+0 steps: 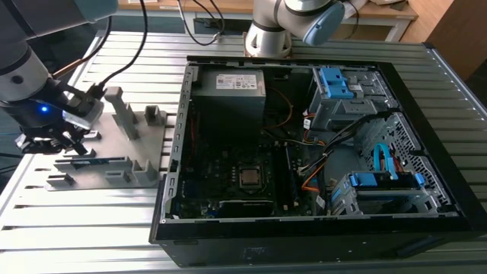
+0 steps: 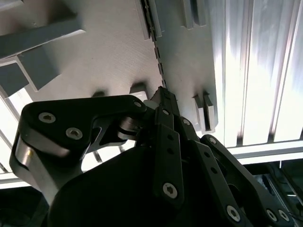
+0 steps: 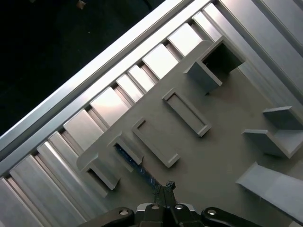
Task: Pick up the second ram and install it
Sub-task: 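Pick up the second ram and move it above second insertion slot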
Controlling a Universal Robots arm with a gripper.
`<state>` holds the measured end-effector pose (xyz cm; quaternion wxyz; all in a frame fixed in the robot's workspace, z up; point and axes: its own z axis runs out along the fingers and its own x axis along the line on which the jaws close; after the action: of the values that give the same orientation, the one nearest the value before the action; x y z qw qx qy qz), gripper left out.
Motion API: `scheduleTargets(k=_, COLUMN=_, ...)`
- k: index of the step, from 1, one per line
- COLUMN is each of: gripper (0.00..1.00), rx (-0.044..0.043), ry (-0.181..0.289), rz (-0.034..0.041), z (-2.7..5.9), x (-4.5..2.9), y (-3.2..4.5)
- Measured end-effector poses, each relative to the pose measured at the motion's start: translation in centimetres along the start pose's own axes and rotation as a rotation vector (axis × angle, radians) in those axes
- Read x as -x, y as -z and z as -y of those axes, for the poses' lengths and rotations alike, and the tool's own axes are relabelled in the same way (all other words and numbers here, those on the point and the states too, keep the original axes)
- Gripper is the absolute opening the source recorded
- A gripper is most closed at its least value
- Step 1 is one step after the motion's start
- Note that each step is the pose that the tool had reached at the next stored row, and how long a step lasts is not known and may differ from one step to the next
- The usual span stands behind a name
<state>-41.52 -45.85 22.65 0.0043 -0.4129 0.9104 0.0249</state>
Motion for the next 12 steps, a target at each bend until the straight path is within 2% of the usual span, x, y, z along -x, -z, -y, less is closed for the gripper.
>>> scheduleTargets(k=12, gripper=0.1, rx=0.0028, ry=0.102, rz=-0.0042, z=0.0, x=0.0, y=0.0)
